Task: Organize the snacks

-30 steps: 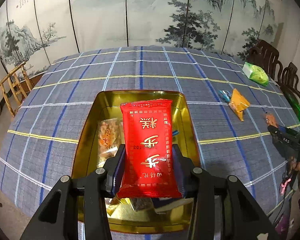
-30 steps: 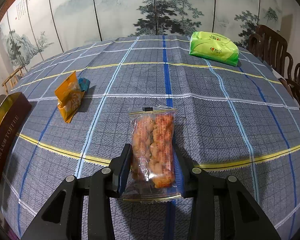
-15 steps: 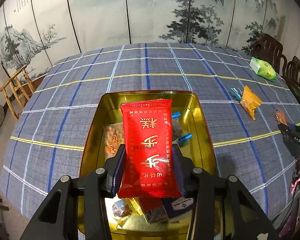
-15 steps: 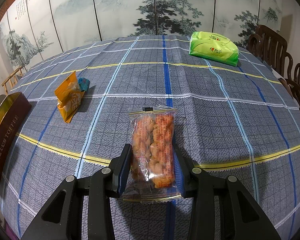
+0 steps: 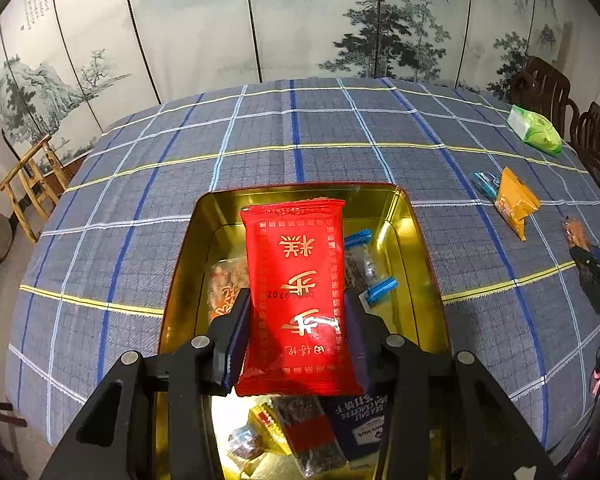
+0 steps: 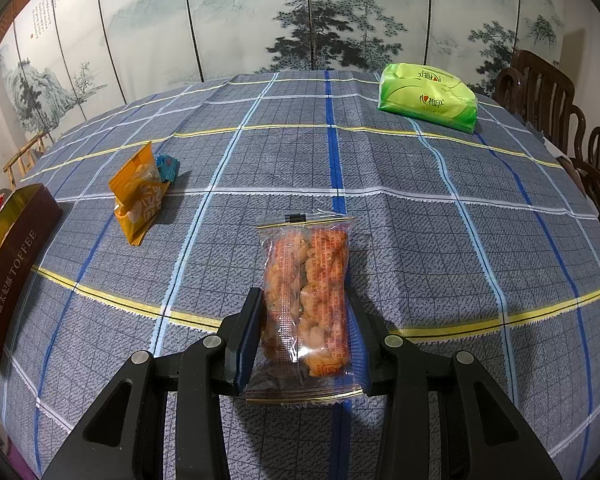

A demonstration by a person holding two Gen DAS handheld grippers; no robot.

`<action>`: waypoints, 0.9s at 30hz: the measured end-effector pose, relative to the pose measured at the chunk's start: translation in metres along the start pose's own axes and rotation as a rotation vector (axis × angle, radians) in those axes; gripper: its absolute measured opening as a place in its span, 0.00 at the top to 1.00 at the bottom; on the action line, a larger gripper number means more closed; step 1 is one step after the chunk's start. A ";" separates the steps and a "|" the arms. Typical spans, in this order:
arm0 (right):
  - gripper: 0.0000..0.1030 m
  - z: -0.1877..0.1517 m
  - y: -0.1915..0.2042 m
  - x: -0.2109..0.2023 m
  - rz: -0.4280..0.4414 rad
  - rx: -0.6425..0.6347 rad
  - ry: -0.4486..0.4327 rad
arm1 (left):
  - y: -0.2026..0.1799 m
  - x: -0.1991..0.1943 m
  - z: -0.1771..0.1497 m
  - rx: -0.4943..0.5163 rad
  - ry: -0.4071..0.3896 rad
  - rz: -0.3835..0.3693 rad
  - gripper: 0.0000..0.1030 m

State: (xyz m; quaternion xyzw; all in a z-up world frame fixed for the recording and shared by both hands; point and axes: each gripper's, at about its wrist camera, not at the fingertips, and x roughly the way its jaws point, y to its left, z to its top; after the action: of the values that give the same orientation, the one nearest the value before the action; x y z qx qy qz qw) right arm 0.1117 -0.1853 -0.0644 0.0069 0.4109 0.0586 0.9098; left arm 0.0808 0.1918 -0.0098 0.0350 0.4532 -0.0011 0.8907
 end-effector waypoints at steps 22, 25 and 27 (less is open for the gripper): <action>0.61 0.000 0.000 0.000 -0.001 -0.001 0.001 | -0.027 0.020 0.009 0.040 0.038 -0.023 0.61; 0.61 0.000 0.000 0.000 -0.001 -0.001 0.001 | -0.028 0.021 0.009 0.044 0.040 -0.021 0.61; 0.61 0.000 0.000 0.000 -0.001 -0.001 0.001 | -0.028 0.021 0.009 0.044 0.040 -0.020 0.61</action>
State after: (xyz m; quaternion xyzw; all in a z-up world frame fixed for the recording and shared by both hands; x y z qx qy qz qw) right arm 0.1116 -0.1851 -0.0639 0.0061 0.4112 0.0581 0.9097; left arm 0.0995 0.1638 -0.0234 0.0500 0.4711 -0.0193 0.8804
